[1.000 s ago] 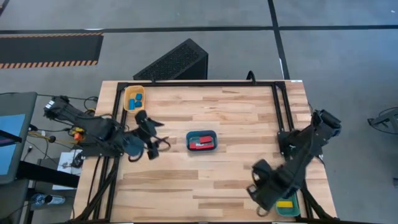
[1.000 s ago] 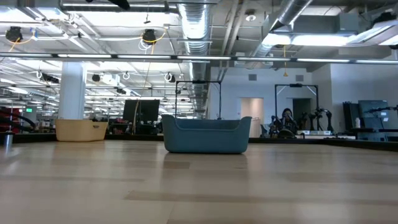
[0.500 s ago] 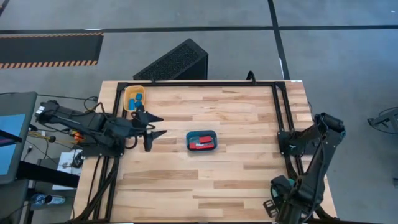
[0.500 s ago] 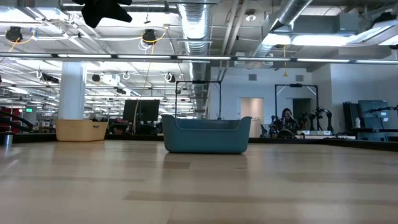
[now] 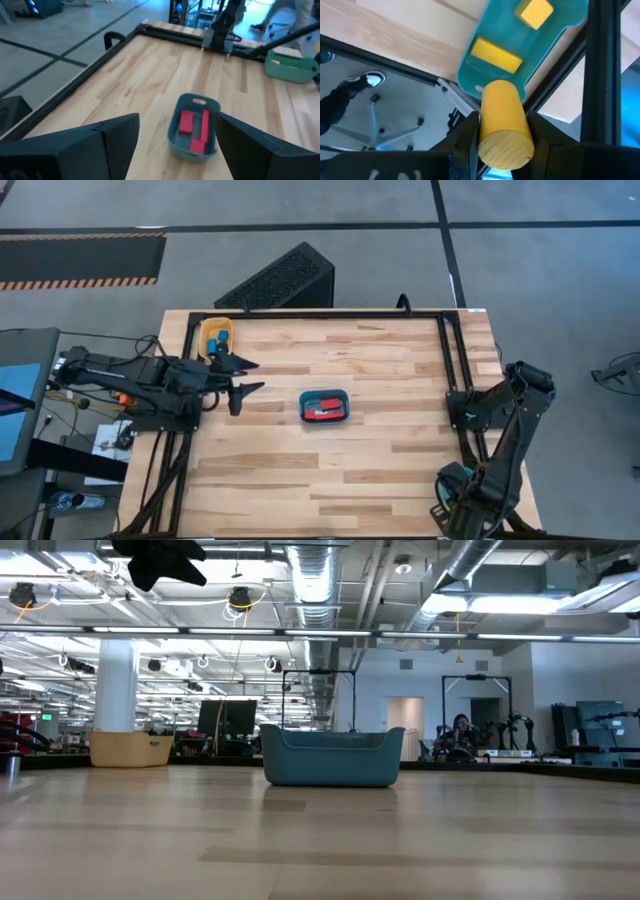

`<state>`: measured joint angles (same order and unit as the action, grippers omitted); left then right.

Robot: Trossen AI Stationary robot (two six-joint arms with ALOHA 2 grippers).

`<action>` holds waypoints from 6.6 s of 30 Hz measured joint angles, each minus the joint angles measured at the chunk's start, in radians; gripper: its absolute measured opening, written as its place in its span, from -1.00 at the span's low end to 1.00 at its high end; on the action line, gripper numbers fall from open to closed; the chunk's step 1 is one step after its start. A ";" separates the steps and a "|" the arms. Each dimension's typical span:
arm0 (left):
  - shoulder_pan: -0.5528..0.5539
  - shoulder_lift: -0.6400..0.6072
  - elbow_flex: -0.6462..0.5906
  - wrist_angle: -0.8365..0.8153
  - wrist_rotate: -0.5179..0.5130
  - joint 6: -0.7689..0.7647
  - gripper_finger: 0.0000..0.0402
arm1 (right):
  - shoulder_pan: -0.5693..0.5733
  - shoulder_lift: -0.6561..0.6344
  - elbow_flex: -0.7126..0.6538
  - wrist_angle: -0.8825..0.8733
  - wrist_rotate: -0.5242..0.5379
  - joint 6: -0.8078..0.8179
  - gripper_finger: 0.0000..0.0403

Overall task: Sort & place blocks by color
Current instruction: Put the yellow block into the green bin, then return to Home Position

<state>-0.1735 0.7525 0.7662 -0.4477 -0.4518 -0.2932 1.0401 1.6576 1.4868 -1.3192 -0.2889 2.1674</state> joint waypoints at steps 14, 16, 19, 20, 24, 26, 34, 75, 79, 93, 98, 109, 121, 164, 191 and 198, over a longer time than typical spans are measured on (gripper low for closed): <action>0.001 -0.012 0.000 -0.119 0.031 -0.017 0.22 | -0.008 -0.001 -0.111 0.173 0.000 -0.016 -0.42; 0.001 -0.025 0.000 -0.149 0.029 -0.041 0.22 | -0.003 -0.001 -0.142 0.179 -0.002 0.004 -0.41; 0.001 -0.047 0.000 -0.189 0.027 -0.053 0.22 | 0.003 -0.001 -0.180 0.181 -0.002 0.030 -0.33; 0.001 -0.058 0.000 -0.193 0.027 -0.054 0.22 | 0.003 -0.001 -0.189 0.186 -0.001 0.031 -0.31; 0.001 -0.104 0.000 -0.216 0.028 -0.071 0.22 | 0.003 0.000 -0.204 0.185 0.001 0.031 -0.27; 0.001 -0.126 0.000 -0.221 0.025 -0.079 0.22 | 0.002 0.000 -0.204 0.175 0.003 0.032 -0.27; 0.001 -0.180 0.001 -0.323 -0.175 -0.082 0.22 | -0.010 0.000 -0.204 0.173 0.016 0.032 -0.10; 0.384 -0.199 0.050 -0.312 0.318 0.499 -0.73 | -0.916 -0.221 -0.037 1.064 0.622 -1.697 -0.94; 0.440 -0.198 0.056 -0.247 0.380 0.517 -0.96 | -0.943 -0.276 -0.039 1.006 0.609 -1.875 -0.92; 0.628 0.024 0.055 0.152 0.685 0.480 -1.00 | -1.069 -0.482 -0.069 0.687 0.373 -2.378 -0.97; 0.705 0.065 0.048 0.344 0.745 0.439 -1.00 | -1.148 -0.638 -0.227 0.779 0.256 -2.423 -0.98; 0.771 -0.022 -0.238 0.777 0.818 0.208 -1.00 | -1.279 -0.998 -0.786 1.339 0.139 -2.304 -0.99; 0.772 -0.200 -0.412 0.741 0.808 0.263 -1.00 | -1.165 -1.168 -0.946 1.333 0.139 -2.223 -0.98; 0.772 -0.527 -0.419 0.491 0.881 0.307 -1.00 | -1.078 -1.346 -1.314 1.641 0.226 -2.178 -0.98; 0.767 -0.751 -0.672 0.662 0.863 0.090 -1.00 | -1.076 -1.648 -1.342 1.343 0.208 -2.141 -0.98; 0.671 -0.745 -0.755 0.748 0.705 -0.024 -1.00 | -1.083 -1.643 -1.436 1.511 0.219 -2.094 -0.97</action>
<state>0.4974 0.0071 0.0116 0.3001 0.2532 -0.3176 -0.0425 0.0148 0.0508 0.1917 -0.0702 0.0737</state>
